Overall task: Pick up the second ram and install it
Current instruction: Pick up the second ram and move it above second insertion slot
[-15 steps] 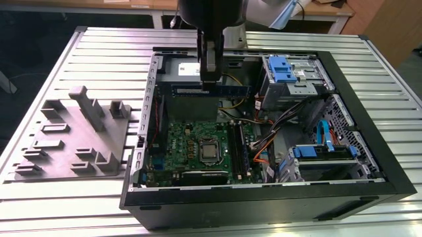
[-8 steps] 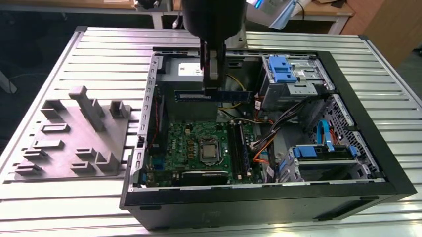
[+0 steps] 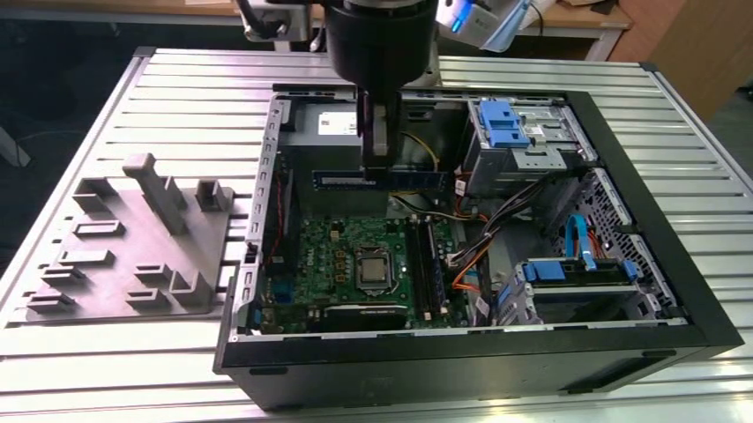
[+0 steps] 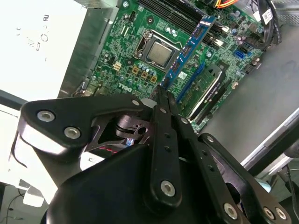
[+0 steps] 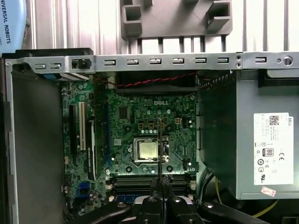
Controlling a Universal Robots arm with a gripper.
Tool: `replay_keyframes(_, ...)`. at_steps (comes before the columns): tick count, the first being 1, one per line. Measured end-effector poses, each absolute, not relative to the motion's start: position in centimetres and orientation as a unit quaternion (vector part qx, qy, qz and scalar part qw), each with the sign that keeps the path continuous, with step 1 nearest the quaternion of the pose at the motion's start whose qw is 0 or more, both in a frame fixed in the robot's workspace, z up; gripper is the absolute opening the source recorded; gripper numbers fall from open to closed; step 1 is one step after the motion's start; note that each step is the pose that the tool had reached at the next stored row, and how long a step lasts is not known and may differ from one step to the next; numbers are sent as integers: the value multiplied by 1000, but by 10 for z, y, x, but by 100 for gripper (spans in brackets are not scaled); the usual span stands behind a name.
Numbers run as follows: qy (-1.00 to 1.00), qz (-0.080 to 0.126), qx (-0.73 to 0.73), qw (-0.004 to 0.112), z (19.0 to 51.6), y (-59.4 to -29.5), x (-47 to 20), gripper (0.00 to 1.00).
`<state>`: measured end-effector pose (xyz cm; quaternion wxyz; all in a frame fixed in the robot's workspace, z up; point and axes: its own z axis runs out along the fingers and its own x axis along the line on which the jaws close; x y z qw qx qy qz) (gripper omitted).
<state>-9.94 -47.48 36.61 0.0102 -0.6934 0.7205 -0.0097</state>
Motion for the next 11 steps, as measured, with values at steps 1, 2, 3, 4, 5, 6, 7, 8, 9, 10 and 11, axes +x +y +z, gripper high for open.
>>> replay_keyframes(1,720,-10,-693,10,364,-475,-99,11)
replay_keyframes(2,720,-10,-693,10,363,-475,-99,11)
replay_keyframes(3,720,-10,-693,10,361,-475,-99,11)
replay_keyframes(4,720,-10,-693,10,360,-475,-99,11)
replay_keyframes(5,720,-10,-693,10,358,-475,-99,11)
replay_keyframes(6,720,-10,-693,10,357,-475,-99,11)
replay_keyframes(7,720,-10,-693,10,355,-475,-99,11)
replay_keyframes(8,720,-10,-693,10,353,-475,-99,11)
replay_keyframes(9,720,-10,-693,10,352,-475,-99,11)
replay_keyframes(10,720,-10,-693,10,350,-475,-99,11)
replay_keyframes(11,720,-10,-693,10,348,-475,-99,11)
